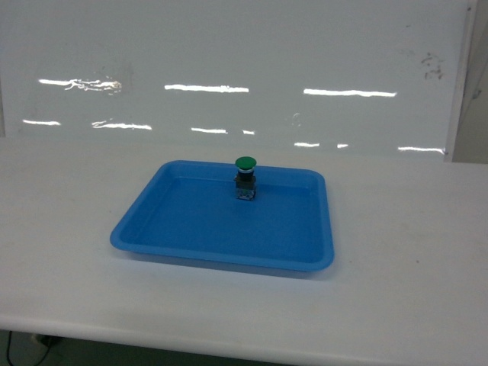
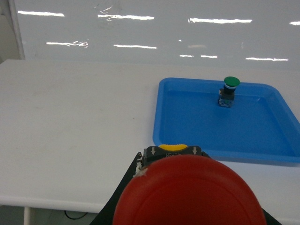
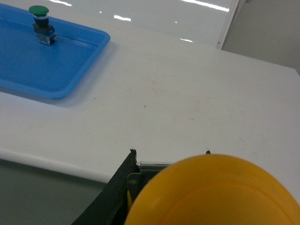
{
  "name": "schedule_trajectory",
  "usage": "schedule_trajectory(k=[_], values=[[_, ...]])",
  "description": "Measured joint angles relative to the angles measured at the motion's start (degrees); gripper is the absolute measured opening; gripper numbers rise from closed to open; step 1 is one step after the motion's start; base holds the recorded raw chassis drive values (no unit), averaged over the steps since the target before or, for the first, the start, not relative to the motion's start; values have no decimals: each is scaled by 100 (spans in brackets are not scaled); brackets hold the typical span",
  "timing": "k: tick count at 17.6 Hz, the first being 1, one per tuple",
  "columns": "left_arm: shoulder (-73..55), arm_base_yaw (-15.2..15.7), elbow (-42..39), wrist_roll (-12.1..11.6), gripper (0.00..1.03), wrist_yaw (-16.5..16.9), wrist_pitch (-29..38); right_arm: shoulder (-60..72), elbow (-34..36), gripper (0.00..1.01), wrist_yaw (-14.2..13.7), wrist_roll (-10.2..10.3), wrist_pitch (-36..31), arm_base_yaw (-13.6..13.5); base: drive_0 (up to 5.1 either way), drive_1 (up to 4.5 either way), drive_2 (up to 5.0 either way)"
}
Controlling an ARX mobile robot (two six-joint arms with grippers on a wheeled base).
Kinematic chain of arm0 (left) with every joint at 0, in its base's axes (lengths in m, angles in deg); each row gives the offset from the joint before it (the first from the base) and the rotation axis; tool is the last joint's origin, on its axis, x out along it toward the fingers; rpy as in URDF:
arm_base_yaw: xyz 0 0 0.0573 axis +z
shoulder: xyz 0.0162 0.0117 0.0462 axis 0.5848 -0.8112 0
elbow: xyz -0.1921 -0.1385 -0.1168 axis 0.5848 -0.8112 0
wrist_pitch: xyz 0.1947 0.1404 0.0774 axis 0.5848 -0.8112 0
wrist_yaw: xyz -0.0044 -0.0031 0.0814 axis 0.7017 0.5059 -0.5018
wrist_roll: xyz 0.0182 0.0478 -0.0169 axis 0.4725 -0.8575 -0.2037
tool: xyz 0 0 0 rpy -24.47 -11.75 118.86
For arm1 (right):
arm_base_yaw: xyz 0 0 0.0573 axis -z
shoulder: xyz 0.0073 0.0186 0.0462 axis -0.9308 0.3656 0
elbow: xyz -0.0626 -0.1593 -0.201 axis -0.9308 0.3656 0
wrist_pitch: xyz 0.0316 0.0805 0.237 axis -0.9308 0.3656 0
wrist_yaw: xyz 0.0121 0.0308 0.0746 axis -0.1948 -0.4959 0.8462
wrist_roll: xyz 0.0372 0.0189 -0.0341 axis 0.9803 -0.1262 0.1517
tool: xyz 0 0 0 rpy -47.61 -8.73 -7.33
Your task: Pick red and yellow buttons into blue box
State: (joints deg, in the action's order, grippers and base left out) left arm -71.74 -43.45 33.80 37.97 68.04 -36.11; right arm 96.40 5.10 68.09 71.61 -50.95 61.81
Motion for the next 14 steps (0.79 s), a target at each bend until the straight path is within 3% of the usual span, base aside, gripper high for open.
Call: schedule_trajectory(k=[14], values=[[0, 0, 0, 0, 26, 0, -4, -4, 0, 35, 0, 0, -4, 0, 459, -398, -67]])
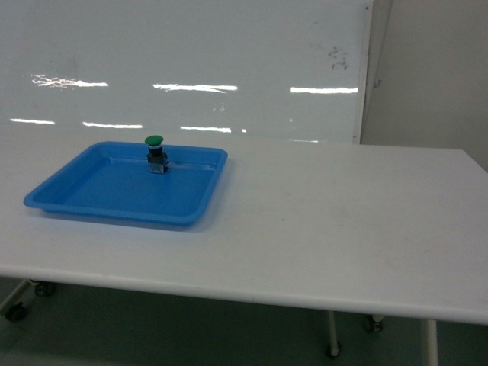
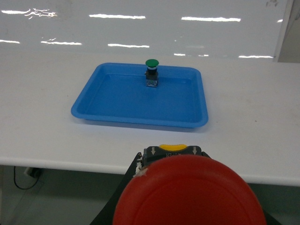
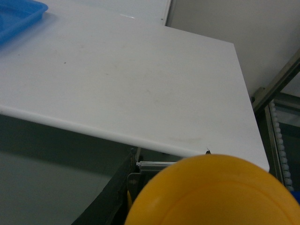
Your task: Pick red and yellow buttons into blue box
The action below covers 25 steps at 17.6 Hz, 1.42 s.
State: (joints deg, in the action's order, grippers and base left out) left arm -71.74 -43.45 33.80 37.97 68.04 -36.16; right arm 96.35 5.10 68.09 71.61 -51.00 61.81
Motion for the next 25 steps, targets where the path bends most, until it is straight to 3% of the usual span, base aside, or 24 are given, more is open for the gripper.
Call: schedule_trajectory(k=[25], values=[[-9, 0, 0, 0, 26, 2, 7, 2, 0, 35, 0, 0, 0, 0, 491, -250, -225]])
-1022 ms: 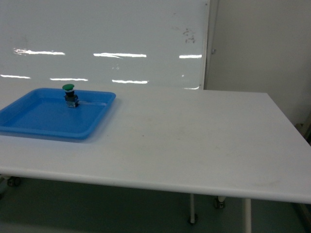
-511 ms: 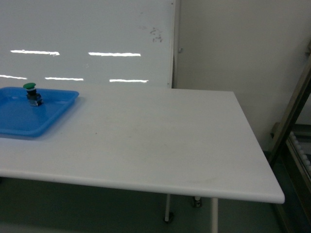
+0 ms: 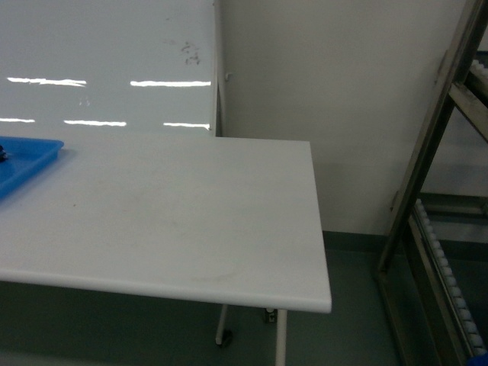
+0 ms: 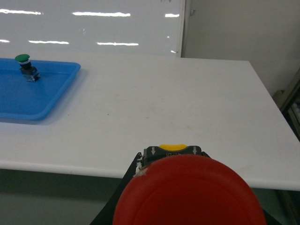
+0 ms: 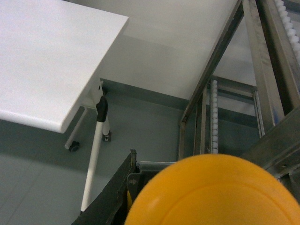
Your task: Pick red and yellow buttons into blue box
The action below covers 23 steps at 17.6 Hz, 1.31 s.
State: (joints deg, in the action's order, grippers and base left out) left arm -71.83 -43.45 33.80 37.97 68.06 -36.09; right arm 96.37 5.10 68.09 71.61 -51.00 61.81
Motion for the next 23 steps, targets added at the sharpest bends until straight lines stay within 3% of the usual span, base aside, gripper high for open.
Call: schedule_trajectory(k=[15, 18, 19, 20, 23], values=[[9, 0, 0, 0, 25, 0, -9, 0, 0, 35, 0, 0, 9, 0, 496, -270, -206], [-4, 0, -2, 0, 25, 15, -4, -2, -2, 35, 367, -2, -24, -85, 493, -333, -136], [-4, 0, 0, 0, 25, 15, -22, 0, -2, 35, 92, -7, 7, -55, 495, -331, -134], [13, 0, 0, 2, 25, 9, 4, -2, -2, 35, -9, -2, -2, 20, 472, -354, -157], [7, 0, -2, 0, 25, 2, -2, -2, -2, 35, -17, -4, -2, 0, 462, -382, -98]])
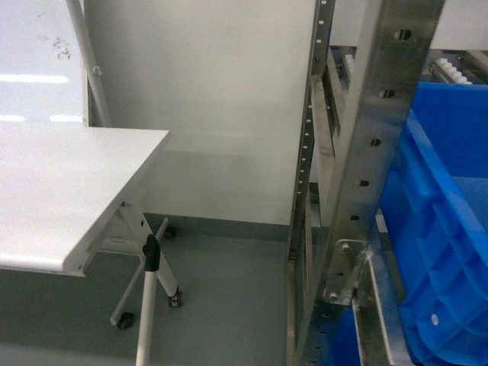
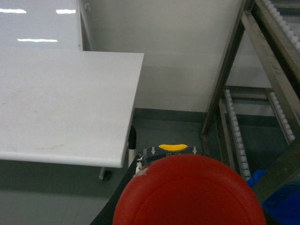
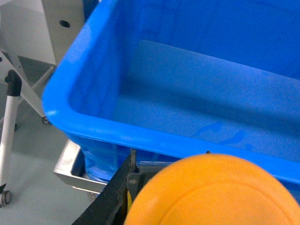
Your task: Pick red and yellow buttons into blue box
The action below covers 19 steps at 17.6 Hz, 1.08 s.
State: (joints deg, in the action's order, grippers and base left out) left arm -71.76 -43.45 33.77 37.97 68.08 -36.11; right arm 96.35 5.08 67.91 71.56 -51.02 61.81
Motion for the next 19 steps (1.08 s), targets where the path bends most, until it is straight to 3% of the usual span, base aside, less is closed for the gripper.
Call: schedule_trajectory(k=[10, 19], values=[[22, -4, 2, 2, 25, 9, 7, 0, 0, 35, 2, 2, 0, 0, 346, -469, 131], [2, -2, 0, 0, 25, 15, -9, 2, 0, 35, 0, 2, 9, 0, 501, -255, -202]])
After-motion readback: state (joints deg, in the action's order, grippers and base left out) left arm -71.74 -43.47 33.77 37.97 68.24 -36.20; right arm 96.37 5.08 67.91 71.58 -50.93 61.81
